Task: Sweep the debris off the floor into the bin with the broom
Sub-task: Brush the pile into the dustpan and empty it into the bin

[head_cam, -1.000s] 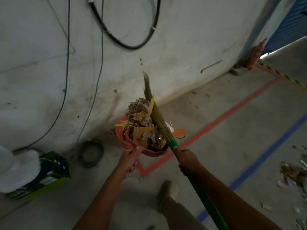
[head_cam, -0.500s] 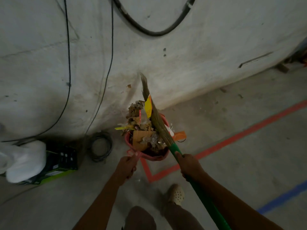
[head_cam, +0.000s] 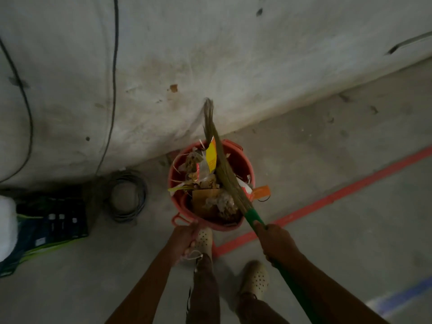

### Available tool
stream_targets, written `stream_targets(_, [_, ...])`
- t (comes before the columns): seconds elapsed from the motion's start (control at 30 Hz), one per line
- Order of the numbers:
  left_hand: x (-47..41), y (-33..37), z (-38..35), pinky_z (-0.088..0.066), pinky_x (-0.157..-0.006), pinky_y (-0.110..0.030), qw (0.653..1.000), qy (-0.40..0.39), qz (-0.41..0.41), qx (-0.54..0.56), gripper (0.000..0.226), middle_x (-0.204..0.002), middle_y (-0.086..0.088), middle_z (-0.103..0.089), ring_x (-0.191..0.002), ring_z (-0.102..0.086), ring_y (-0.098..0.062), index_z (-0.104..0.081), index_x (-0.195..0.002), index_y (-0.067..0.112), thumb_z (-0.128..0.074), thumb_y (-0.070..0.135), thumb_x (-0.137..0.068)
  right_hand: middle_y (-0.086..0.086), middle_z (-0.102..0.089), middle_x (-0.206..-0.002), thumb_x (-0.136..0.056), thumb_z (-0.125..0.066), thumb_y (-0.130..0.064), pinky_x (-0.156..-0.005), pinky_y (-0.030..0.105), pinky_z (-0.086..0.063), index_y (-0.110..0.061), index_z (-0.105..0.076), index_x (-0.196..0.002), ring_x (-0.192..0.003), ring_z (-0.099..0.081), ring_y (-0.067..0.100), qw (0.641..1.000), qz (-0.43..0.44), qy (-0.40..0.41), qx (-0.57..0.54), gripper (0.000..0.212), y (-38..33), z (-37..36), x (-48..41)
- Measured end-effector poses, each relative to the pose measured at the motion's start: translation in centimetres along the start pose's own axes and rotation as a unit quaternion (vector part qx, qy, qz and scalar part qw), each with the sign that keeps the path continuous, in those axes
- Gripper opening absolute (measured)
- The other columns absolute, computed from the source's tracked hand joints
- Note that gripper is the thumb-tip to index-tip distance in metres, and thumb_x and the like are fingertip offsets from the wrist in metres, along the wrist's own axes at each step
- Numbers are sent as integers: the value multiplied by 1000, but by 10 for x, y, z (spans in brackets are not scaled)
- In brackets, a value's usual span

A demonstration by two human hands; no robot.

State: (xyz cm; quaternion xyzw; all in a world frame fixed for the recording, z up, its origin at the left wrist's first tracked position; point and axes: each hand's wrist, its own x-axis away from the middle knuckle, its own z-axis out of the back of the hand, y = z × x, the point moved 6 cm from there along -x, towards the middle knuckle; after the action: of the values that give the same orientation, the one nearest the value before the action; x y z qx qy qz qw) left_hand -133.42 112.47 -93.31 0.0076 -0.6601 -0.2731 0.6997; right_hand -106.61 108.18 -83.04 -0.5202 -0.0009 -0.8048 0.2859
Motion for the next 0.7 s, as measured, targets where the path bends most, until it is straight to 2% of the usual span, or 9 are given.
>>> stream_targets(0.1, [-48, 5, 6, -22, -38, -13, 999, -5, 43, 20, 50, -46, -6, -46, -26, -31, -13, -55, -75, 6, -46, 47, -102, 5, -64, -82, -98, -35, -61, -71, 37, -59, -16, -58, -86, -70, -65, 20, 999, -26, 12, 42, 52, 0, -20, -33])
stream_targets(0.27, [-114, 32, 15, -24, -33, -8, 991, 1, 122, 54, 52, -36, -1, -42, -22, -31, -8, -46, -63, 8, -43, 41, -104, 8, -65, -91, -97, -33, -65, -72, 37, -58, -14, -60, -95, -81, -67, 25, 996, -62, 5, 66, 58, -11, -49, -74])
stream_targets(0.4, [-152, 63, 24, -23, -35, -9, 991, 23, 128, 0, 45, -49, -2, -42, -27, -30, -7, -45, -65, 12, -44, 36, -103, 5, -61, -81, -98, -37, -59, -77, 38, -56, -15, -57, -82, -75, -64, 24, 993, -97, -24, 65, 51, -19, -65, -100])
stream_targets(0.5, [-164, 88, 26, -29, -34, -11, 990, -11, 139, -20, 36, -48, -1, -44, -27, -35, -5, -48, -69, 12, -49, 31, -99, 6, -61, -71, -100, -42, -53, -62, 33, -55, -9, -57, -81, -58, -60, 18, 990, -135, -29, 18, 50, -31, -61, -108])
stream_targets(0.53, [-160, 97, 29, -40, -40, -12, 991, -7, 132, -22, 34, -51, -3, -50, -31, -44, -6, -52, -74, 10, -50, 32, -99, 6, -60, -70, -101, -42, -52, -59, 30, -53, -9, -57, -82, -55, -58, 17, 990, -140, -28, 13, 49, -36, -58, -106])
stream_targets(0.57, [-153, 104, 28, -53, -57, -18, 992, -11, 128, -13, 31, -63, -9, -60, -44, -58, -9, -59, -87, 6, -51, 33, -97, 6, -59, -70, -101, -42, -51, -58, 29, -52, -8, -57, -85, -55, -56, 16, 989, -143, -28, 12, 48, -41, -54, -102])
stream_targets(0.6, [-149, 106, 30, -55, -81, -25, 992, -22, 125, -25, 36, -87, -16, -69, -72, -71, -15, -61, -110, 3, -53, 34, -94, 5, -58, -71, -101, -42, -50, -58, 29, -51, -7, -57, -87, -55, -55, 16, 989, -145, -28, 14, 47, -46, -49, -95])
stream_targets(0.63, [-138, 111, 32, -48, -95, -29, 992, -21, 125, -21, 50, -112, -22, -68, -100, -71, -23, -54, -132, 4, -54, 33, -92, 5, -57, -71, -101, -43, -49, -58, 29, -50, -7, -57, -89, -55, -54, 15, 988, -150, -28, 9, 46, -51, -44, -87])
stream_targets(0.7, [-106, 120, 38, -50, -94, -25, 991, -40, 120, -38, 55, -123, -24, -64, -116, -64, -29, -43, -144, 9, -55, 22, -92, 4, -55, -69, -100, -46, -47, -56, 29, -47, -7, -57, -89, -55, -52, 15, 986, -163, -21, -22, 43, -58, -32, -65])
